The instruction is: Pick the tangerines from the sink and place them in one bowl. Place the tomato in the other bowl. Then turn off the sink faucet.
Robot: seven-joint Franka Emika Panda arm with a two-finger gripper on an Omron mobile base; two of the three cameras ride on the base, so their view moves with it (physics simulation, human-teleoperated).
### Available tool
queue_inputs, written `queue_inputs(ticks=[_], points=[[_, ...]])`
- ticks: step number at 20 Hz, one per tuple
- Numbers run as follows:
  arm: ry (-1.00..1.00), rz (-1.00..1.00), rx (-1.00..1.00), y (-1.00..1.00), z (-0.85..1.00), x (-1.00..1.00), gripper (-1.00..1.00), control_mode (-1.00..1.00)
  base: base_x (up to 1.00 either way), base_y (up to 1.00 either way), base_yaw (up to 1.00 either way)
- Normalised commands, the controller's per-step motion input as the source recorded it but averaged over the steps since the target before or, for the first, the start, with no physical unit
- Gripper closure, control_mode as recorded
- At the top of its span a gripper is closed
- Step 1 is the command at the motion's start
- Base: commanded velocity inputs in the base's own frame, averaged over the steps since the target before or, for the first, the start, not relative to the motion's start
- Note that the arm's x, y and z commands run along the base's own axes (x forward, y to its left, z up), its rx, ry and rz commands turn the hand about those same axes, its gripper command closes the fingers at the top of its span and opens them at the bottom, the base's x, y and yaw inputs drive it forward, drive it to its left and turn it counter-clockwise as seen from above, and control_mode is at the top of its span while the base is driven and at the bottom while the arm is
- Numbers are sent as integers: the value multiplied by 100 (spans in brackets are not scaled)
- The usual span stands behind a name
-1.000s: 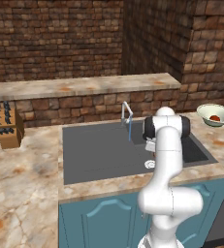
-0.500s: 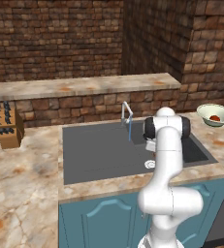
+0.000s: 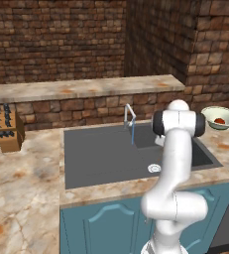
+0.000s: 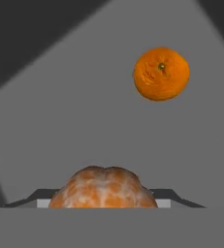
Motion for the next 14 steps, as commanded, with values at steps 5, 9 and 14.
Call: queue_inputs(ticks=[5, 9, 14], points=[[-29, -6, 0, 0, 100, -60, 100, -100, 0, 0, 0], [-18, -23, -2, 0, 87, -48, 100, -100, 0, 0, 0], [-7, -42, -6, 0, 86, -35, 100, -100, 0, 0, 0]])
